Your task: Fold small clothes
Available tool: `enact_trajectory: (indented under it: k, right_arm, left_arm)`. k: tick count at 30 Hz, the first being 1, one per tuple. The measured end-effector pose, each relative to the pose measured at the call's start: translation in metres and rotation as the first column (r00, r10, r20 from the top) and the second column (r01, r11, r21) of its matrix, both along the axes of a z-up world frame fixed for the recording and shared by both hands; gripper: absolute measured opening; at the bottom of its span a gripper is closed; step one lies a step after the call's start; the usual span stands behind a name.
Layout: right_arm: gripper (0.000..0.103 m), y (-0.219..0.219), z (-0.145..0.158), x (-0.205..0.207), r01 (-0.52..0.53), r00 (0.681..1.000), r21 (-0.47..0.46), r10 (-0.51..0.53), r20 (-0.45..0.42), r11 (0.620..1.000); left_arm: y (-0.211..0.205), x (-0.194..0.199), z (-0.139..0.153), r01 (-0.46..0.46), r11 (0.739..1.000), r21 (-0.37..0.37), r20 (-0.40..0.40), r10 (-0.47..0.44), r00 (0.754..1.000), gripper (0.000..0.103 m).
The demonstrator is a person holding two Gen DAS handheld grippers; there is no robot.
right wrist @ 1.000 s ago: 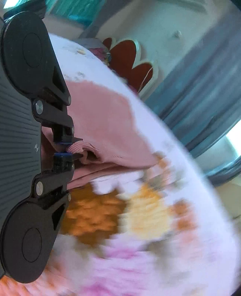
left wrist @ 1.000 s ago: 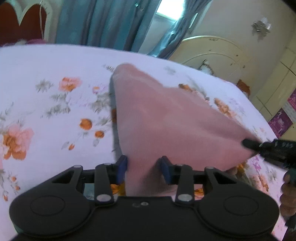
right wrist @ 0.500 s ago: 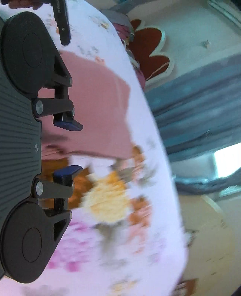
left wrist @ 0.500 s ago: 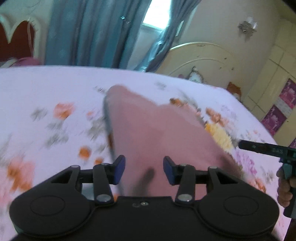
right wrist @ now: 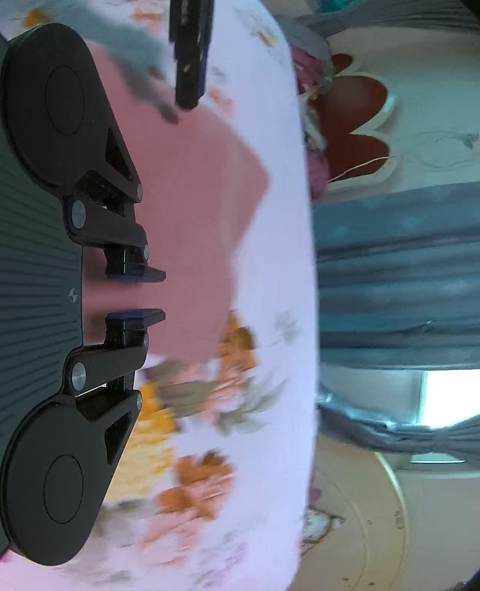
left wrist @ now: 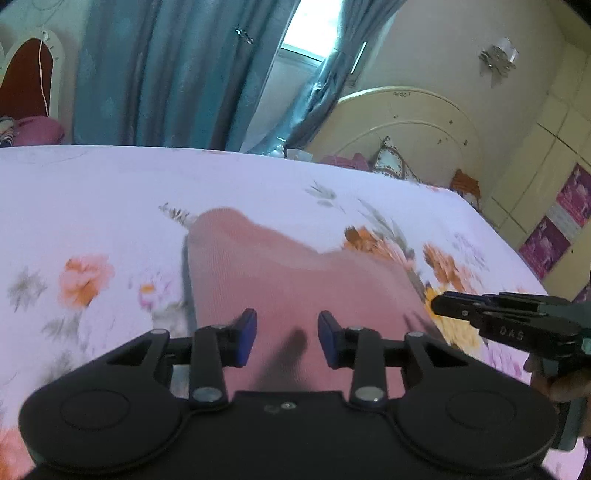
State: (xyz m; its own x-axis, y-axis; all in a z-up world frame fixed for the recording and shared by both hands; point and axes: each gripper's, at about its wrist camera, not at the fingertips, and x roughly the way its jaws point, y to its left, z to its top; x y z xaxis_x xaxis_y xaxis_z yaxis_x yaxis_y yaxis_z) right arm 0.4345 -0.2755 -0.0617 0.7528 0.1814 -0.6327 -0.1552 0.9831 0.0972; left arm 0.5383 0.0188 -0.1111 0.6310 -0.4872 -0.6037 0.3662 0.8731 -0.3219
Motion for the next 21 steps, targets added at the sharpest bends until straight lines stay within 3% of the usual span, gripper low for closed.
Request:
enact_trajectory:
  k: [3,5,6,8,12,14,16,20,21]
  right_arm:
    - [0.015,0.004,-0.014,0.033,-0.007,0.999,0.007,0.007,-0.038,1.000]
    - [0.014,0.000,-0.049,0.056,0.019,0.986,-0.047,-0.027,-0.165,0.999]
    - [0.014,-0.005,-0.049,0.056,0.019,0.989,-0.030,-0.024,-0.143,0.999]
    - [0.015,-0.009,-0.042,0.060,0.024,0.984,-0.013,-0.026,-0.174,1.000]
    - [0.015,-0.007,-0.027,0.062,0.028,0.997,0.029,-0.026,-0.073,0.999]
    - [0.015,-0.003,-0.029,0.071,0.015,0.998,0.037,-0.013,-0.069,0.999]
    - [0.020,-0.004,-0.049,0.090,0.031,0.985,-0.018,-0.033,-0.171,0.999]
    - [0.020,-0.020,-0.037,0.079,0.061,0.985,0.057,-0.051,-0.162,0.997]
    - [0.022,-0.023,-0.027,0.067,0.044,0.992,0.069,-0.036,-0.118,0.997]
  left_arm:
    - [-0.013,0.023,-0.021,0.000,0.998,0.062,-0.033,0.002,0.999,0.041]
    - [-0.012,0.025,-0.023,0.009,0.997,0.073,-0.052,-0.005,0.999,0.040]
    - [-0.011,0.025,-0.017,0.013,0.998,0.067,-0.061,-0.009,0.998,0.039]
    - [-0.005,0.022,-0.003,0.018,1.000,0.024,-0.002,-0.018,1.000,0.039]
    - [-0.010,0.038,-0.007,-0.018,0.999,0.034,0.000,0.018,1.000,0.043]
    - [-0.020,0.047,-0.022,-0.001,0.996,0.086,-0.063,0.007,0.998,0.043]
    - [-0.030,0.041,-0.025,0.010,0.987,0.158,-0.022,-0.007,1.000,0.044]
    - [-0.036,0.009,-0.007,0.012,0.976,0.216,0.069,-0.028,0.997,0.041]
    - [-0.037,0.001,-0.009,0.020,0.976,0.216,0.069,-0.036,0.997,0.041]
